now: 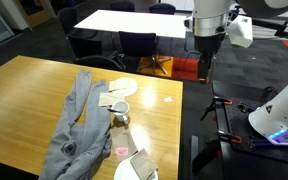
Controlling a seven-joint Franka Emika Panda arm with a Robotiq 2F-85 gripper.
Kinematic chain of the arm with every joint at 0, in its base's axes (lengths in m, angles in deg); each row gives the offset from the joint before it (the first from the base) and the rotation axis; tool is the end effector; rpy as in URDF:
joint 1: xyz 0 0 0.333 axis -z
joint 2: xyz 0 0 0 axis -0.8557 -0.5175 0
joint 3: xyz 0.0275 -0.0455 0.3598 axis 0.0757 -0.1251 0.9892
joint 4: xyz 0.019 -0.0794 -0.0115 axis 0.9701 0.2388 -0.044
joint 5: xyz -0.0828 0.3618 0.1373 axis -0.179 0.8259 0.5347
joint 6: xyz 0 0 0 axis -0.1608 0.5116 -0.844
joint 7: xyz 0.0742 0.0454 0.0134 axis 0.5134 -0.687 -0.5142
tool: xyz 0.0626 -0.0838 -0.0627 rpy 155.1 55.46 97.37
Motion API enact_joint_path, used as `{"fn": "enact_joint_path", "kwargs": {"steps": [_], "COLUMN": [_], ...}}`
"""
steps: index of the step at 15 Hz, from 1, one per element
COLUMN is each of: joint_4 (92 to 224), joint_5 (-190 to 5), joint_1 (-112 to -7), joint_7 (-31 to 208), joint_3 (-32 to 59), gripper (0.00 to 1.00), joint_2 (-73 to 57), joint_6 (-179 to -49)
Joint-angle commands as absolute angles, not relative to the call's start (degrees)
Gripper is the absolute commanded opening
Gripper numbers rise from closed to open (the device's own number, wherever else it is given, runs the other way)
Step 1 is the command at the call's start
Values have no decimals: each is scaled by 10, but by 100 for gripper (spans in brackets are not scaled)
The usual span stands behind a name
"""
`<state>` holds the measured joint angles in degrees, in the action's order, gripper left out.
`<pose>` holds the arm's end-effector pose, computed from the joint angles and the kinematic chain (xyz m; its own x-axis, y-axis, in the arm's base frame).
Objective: Remove the pen from the mug and put it on the table
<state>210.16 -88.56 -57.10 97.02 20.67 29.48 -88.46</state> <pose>0.3702 0.0114 0.4178 0.9472 -0.2160 -0.2368 -0.2086 -0.9764 0.0562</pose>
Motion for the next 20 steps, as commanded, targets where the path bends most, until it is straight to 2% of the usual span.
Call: {"fn": "enact_joint_path", "kwargs": {"steps": [1,14,20], "joint_4": [2101,2101,2079], "joint_5": [-886,-886,-894], "joint_1": [-573,-573,-573], "joint_7": [971,971,966], "joint_3": [204,204,206], "gripper": [100,100,100], "joint_2": [295,295,270], "joint_6": [-883,-883,-939]}}
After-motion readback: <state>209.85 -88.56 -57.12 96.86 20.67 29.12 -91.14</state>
